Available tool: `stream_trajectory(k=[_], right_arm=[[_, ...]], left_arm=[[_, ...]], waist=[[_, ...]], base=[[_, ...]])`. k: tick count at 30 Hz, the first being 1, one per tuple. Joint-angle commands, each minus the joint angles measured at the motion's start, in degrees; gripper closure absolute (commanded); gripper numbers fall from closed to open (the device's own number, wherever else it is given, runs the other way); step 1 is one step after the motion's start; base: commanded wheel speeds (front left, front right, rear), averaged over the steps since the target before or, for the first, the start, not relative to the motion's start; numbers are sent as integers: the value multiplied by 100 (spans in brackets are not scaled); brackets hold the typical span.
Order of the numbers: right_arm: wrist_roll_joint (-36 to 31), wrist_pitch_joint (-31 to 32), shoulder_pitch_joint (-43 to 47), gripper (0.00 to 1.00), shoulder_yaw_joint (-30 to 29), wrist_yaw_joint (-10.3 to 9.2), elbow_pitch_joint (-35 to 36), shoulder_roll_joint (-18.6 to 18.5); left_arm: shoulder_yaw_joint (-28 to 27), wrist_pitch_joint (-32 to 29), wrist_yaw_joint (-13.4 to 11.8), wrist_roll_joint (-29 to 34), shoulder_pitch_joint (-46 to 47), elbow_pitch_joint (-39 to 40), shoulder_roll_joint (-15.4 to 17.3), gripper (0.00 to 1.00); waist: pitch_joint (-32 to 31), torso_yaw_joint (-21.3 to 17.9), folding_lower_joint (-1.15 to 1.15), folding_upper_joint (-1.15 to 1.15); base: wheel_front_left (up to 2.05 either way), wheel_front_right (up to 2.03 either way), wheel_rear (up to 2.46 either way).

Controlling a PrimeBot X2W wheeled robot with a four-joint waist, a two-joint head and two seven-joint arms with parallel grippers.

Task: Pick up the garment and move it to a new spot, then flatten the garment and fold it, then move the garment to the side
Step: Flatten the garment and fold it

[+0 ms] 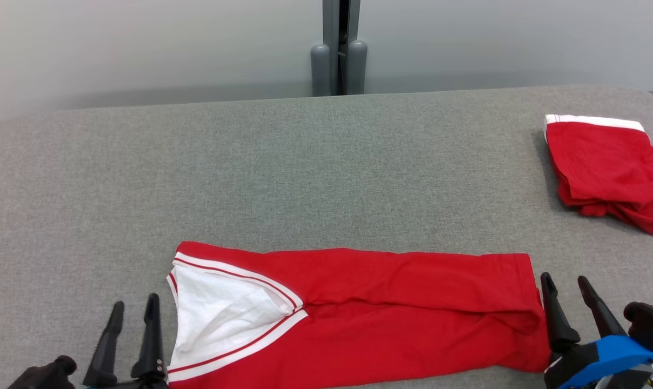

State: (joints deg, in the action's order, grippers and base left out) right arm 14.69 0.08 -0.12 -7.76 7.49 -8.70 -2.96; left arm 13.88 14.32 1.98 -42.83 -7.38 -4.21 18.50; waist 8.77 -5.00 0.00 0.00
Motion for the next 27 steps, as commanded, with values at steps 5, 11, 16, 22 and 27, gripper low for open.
stream_trajectory(k=[5, 11, 16, 22, 27], right_arm=[[-84, -143, 170, 0, -181, 0, -42, 6], [-312, -251, -71, 0, -40, 0, -481, 5], [-424, -430, -240, 0, 32, 0, -1057, 5], [-346, -626, -434, 68, 230, 0, -1717, 3], [-299, -754, -613, 100, 239, -1, -2037, 3]], left_arm=[[-573, 89, -108, 201, 44, 260, -206, 0], [-933, 91, -274, 751, 171, 315, -383, 0], [-1018, 92, -358, 1093, 201, 266, -440, 0], [-1074, 93, -397, 1334, 222, 221, -456, 0], [-1049, 93, -380, 1430, 247, 195, -503, 0]], waist=[[-13, 16, 0, 0], [37, 31, 0, 0], [141, 105, 0, 0], [213, 179, 0, 0], [199, 125, 0, 0]], base=[[0, 0, 0], [0, 0, 0], [0, 0, 0], [0, 0, 0], [0, 0, 0]])
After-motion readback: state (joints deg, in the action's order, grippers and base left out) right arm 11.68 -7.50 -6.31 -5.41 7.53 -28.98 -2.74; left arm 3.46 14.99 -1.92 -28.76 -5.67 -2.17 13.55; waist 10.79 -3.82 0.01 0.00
